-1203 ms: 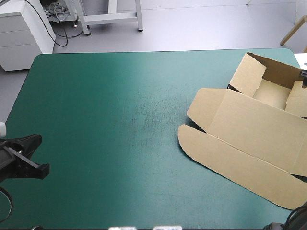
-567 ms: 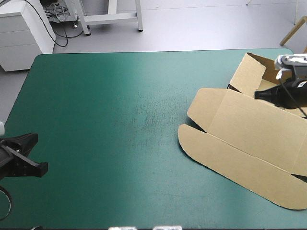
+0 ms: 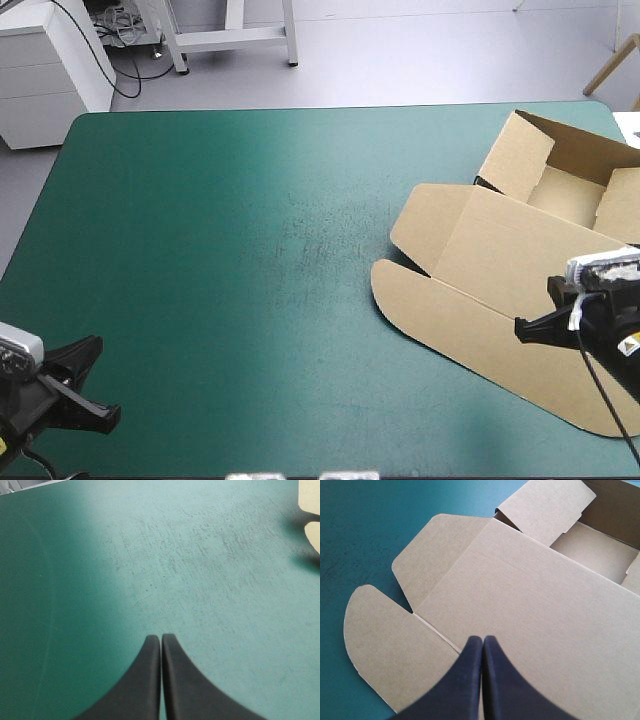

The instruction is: Fold the box

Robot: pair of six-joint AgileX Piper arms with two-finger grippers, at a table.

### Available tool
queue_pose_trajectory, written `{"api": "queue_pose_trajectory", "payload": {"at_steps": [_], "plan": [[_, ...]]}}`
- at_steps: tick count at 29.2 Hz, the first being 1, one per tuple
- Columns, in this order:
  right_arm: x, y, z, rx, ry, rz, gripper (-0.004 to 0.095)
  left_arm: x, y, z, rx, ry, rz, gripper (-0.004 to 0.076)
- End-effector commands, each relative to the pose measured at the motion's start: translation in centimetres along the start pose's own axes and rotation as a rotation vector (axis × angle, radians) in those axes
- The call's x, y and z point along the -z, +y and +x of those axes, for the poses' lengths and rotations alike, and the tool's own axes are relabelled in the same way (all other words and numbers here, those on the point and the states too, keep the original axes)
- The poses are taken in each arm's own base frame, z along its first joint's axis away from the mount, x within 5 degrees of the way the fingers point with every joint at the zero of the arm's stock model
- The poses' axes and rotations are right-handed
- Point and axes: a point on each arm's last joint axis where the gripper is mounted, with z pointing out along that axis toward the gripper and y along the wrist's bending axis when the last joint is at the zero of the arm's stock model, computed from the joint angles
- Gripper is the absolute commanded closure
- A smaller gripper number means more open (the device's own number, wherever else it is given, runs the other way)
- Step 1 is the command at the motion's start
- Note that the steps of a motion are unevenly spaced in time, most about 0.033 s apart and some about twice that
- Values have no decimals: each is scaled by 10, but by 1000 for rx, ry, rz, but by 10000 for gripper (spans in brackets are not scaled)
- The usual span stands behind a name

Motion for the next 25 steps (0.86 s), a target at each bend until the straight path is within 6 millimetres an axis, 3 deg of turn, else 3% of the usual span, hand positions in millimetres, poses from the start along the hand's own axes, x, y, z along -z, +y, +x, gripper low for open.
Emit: {"api": "queue_pose_trajectory", "payload": {"at_steps": [1,10,25], "plan": [[14,3,6,34,-146,38,927,-6,-1,13,-2,-118,24,734],[32,10,36,38,-267,69,927,-17,-2,49,-7,-238,47,734],[39,16,75,-11,-343,83,927,-37,-4,70,-23,-205,48,734]]}}
